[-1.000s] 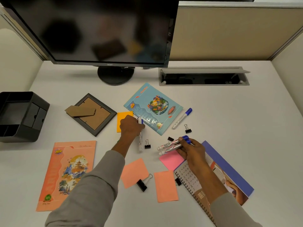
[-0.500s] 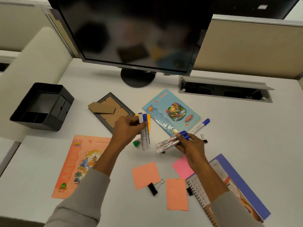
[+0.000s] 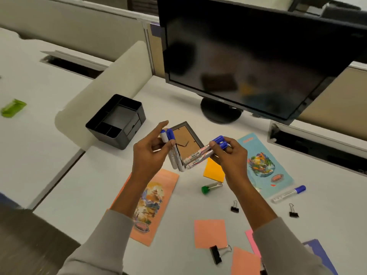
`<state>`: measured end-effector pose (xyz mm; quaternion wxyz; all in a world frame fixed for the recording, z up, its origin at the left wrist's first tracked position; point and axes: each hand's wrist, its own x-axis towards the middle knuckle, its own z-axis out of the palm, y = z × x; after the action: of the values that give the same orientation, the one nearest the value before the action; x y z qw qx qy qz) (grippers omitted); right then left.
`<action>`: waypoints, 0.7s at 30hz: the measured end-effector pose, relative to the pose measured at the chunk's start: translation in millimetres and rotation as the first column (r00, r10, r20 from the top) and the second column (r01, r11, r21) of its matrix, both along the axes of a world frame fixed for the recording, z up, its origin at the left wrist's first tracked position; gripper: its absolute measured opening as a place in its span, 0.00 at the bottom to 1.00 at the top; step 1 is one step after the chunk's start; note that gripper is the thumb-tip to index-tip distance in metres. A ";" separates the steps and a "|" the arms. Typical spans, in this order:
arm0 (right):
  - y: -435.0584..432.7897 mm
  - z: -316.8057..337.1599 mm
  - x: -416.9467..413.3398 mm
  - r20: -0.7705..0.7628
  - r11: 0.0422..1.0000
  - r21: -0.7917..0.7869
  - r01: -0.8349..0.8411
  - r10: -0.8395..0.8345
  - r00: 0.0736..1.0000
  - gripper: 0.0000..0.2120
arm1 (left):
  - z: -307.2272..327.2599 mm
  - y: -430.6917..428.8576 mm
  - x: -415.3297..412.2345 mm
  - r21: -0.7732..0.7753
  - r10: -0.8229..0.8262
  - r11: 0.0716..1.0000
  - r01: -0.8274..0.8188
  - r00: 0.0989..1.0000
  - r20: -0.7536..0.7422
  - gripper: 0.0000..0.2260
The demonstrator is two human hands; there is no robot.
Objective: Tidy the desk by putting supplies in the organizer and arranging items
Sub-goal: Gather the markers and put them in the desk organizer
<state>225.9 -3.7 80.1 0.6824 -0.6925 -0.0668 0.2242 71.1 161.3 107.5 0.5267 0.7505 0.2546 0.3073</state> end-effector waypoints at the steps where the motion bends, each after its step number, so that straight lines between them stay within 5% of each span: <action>1: 12.3 3.9 -1.4 0.044 1.000 -0.009 -0.020 0.020 0.999 0.19 | 1.8 6.8 -4.5 -0.016 0.017 1.000 -0.017 1.000 0.022 0.23; 11: 122.5 28.5 -19.1 0.409 0.991 -0.062 -0.118 0.133 0.903 0.15 | 3.6 76.8 -36.0 0.058 0.272 0.958 -0.281 0.954 0.128 0.14; 21: 209.9 43.8 -59.1 0.566 0.976 -0.001 -0.218 0.181 0.805 0.11 | 10.2 142.9 -57.5 0.136 0.426 0.879 -0.458 0.880 0.209 0.13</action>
<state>166.8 206.2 123.9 0.6268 -0.6946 -0.3442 0.0785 13.6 304.2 117.7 0.3918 0.6876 0.3438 0.5055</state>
